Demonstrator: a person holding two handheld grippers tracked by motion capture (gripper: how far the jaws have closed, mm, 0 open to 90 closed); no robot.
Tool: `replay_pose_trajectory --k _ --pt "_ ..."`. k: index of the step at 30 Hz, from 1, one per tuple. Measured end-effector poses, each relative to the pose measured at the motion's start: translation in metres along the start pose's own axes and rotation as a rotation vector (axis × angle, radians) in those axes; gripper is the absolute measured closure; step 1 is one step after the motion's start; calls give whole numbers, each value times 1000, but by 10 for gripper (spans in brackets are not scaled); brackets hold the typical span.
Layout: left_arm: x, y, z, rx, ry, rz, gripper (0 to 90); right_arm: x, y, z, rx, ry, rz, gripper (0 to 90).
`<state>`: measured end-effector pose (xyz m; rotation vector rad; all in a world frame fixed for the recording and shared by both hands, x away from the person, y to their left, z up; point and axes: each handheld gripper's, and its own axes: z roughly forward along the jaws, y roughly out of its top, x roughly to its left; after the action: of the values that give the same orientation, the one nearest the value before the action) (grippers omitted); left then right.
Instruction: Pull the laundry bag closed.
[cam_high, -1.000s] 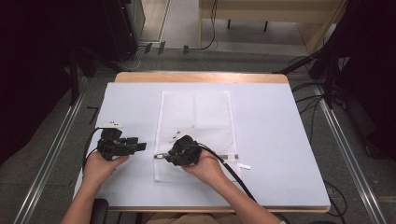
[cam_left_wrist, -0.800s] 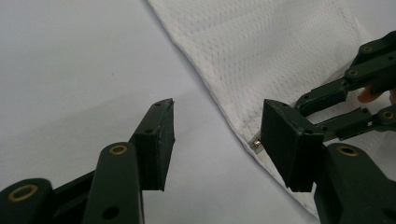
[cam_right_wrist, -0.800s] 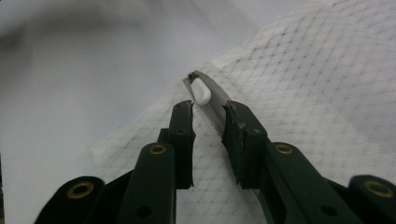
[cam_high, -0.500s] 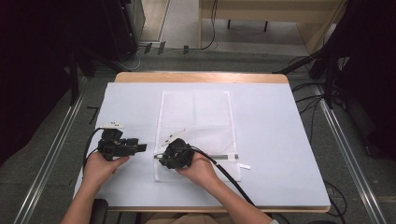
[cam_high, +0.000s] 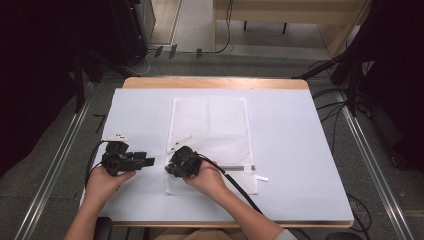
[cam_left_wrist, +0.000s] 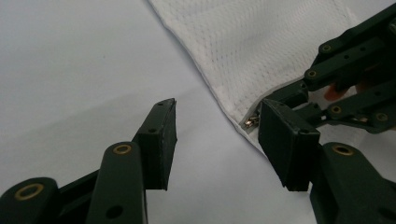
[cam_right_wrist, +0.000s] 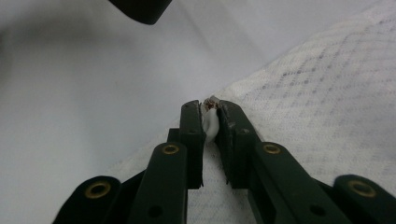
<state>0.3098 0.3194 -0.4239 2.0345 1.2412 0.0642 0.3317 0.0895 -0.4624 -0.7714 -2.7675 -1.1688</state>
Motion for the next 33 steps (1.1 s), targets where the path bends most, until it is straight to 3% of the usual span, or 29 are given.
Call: replay_pose_trajectory --k 7,27,33 --pt "-2 -3 0 10 -5 11 481 -3 7 6 10 -4 -8 867" --pt "-18 -2 10 31 -91 78 464 0 19 -24 -58 -8 -49 877" --pt "-24 -1 18 72 -116 107 460 2 23 -27 -66 -13 -56 877"
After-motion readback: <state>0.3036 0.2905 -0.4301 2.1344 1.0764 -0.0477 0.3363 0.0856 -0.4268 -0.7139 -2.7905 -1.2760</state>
